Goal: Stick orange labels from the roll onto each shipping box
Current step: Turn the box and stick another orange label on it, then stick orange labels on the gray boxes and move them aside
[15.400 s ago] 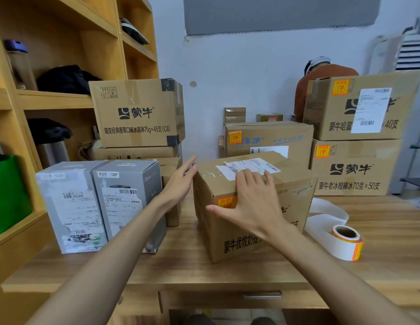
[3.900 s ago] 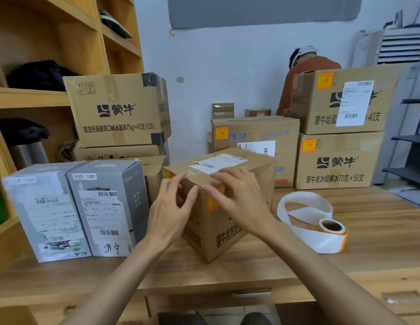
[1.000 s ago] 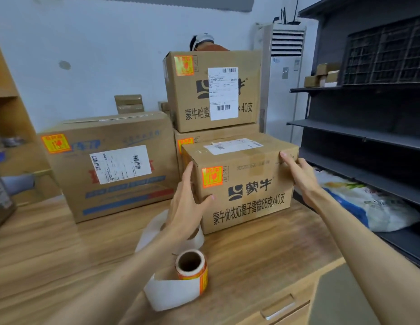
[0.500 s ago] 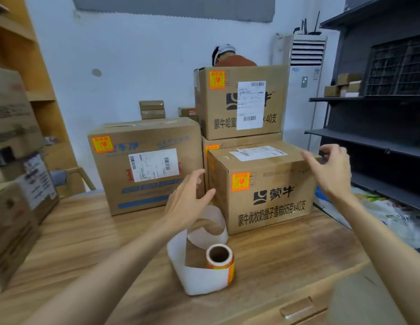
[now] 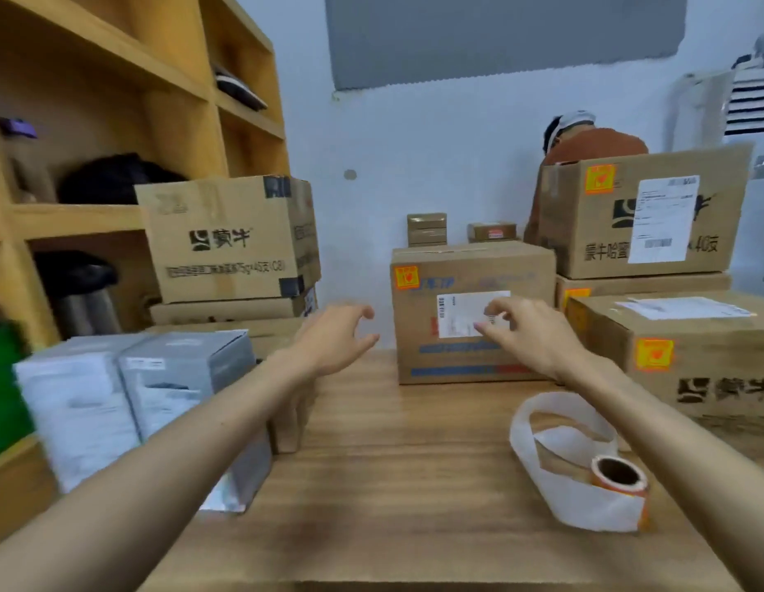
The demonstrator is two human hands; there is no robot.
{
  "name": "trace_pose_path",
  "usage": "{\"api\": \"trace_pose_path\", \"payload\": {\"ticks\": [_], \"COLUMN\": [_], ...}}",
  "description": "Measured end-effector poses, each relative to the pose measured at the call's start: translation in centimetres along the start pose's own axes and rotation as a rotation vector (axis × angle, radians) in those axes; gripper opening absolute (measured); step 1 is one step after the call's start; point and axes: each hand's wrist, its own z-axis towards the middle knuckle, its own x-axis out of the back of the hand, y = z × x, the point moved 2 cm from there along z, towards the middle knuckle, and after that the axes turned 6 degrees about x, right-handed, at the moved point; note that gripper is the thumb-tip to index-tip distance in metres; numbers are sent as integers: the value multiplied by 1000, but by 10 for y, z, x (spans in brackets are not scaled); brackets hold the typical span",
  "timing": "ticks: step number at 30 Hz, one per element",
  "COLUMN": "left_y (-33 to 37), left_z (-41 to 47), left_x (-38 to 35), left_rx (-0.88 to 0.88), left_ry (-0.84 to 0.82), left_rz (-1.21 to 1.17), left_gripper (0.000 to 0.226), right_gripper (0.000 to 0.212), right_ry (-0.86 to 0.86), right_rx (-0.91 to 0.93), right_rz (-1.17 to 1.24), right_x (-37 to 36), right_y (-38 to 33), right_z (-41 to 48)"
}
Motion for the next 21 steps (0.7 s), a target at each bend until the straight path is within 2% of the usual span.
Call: {"api": "trace_pose_path", "payload": {"ticks": [3,7,12,15,18,21], "left_y": [-52,-110,-165,-192,-203,-202], "left_z": [-25,-60,-90,-103,-110,-113], "left_x": [30,66,96,99,93,84], "left_rx": [53,133,206,241,219,176], "left_ry": [19,21,70,62,6,-25], "left_rz": [57,91,33,45,53,72], "left_gripper": [36,37,37,35,27,36], "right_gripper": [39,42,49,72,96,89], "right_ry": [-64,-122,-233,-288,-310,-305], "right_rx": [79,169,268,315,258,242], "right_rz": [62,188,358,412,413,454], "right_x": [-33,-69,-100,-116,-128,-133], "right_y": [-67,-156,-244,-279,-292,-291], "right_z": [19,33,42,45,49,51]}}
